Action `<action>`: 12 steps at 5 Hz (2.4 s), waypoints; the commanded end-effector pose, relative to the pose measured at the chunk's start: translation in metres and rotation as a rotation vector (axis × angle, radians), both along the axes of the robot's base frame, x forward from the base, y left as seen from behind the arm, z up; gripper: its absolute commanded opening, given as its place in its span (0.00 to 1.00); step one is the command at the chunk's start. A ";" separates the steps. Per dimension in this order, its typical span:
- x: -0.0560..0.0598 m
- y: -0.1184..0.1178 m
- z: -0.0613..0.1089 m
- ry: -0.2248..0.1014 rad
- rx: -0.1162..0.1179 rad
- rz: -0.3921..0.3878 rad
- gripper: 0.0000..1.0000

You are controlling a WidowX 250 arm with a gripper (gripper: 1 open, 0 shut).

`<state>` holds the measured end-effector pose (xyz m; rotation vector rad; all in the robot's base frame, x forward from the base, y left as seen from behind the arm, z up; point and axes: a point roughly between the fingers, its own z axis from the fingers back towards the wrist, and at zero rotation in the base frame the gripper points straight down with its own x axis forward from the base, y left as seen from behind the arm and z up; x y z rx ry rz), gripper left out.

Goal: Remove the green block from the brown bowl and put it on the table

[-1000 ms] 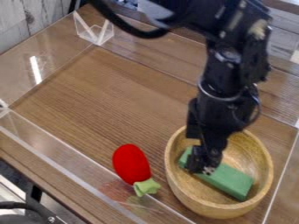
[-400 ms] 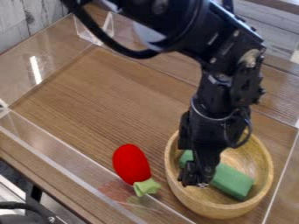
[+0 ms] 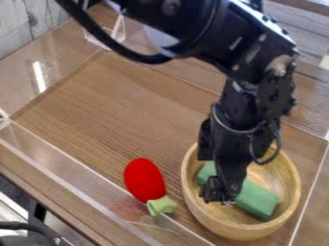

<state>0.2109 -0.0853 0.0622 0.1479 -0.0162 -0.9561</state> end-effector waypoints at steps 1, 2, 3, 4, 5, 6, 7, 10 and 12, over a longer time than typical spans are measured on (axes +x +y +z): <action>0.005 -0.008 0.014 -0.065 -0.021 -0.004 1.00; 0.013 -0.004 0.020 -0.072 -0.027 -0.051 1.00; 0.019 0.002 0.024 -0.075 -0.036 -0.099 1.00; 0.030 0.014 0.019 -0.078 -0.046 -0.086 1.00; 0.041 0.021 0.014 -0.068 -0.065 -0.114 1.00; 0.040 0.018 0.001 -0.058 -0.077 -0.097 1.00; 0.037 0.016 -0.012 -0.047 -0.091 -0.080 1.00; 0.052 0.038 0.037 -0.112 -0.050 0.064 0.00; 0.046 0.030 0.048 -0.123 -0.052 0.036 0.00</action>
